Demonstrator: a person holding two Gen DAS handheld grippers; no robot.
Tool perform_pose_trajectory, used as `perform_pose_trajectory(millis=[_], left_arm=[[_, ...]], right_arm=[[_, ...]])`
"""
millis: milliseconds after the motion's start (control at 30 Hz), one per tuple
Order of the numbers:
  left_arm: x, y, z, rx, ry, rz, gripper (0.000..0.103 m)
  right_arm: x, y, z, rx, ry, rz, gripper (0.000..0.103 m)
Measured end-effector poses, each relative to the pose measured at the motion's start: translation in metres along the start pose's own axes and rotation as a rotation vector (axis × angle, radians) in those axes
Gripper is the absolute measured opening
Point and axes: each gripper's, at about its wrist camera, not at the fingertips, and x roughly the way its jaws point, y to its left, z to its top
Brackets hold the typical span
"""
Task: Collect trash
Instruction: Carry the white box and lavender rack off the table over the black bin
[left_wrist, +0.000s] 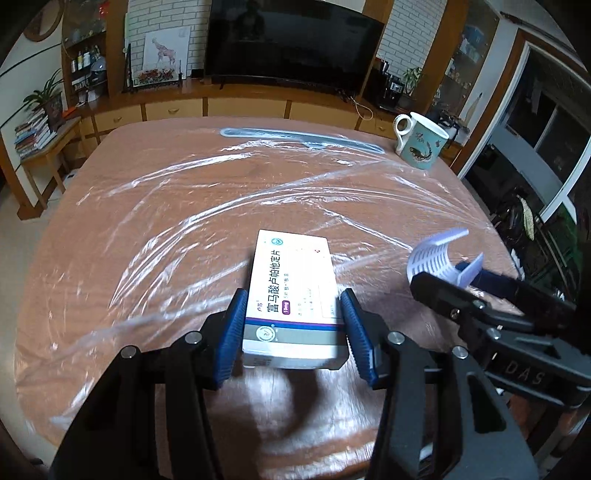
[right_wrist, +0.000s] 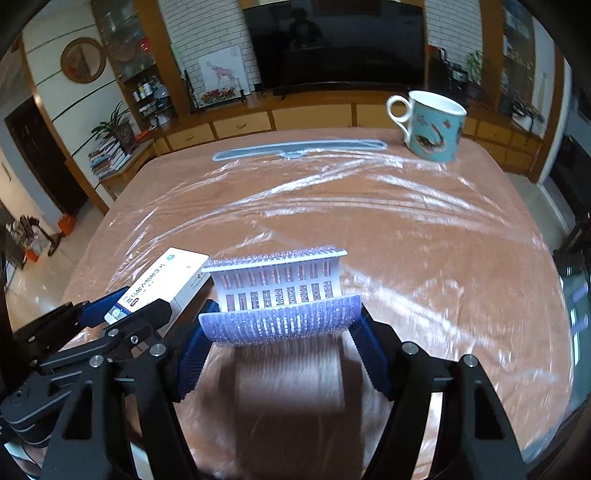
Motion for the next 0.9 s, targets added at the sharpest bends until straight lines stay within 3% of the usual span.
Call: perform_pose_trajectory(millis=[467,900], left_arm=[[-0.04,-0.005,-0.038,0.004,-0.019,-0.027,0.052],[-0.079,-0.036,-0.088,-0.031,-0.053,0.031,0.052]], right_arm=[[-0.041,0.008,-0.055,0.091,-0.029,-0.062,0.07],[-0.089,-0.006,-0.107,0.062,-0.052,-0.032,0.07]])
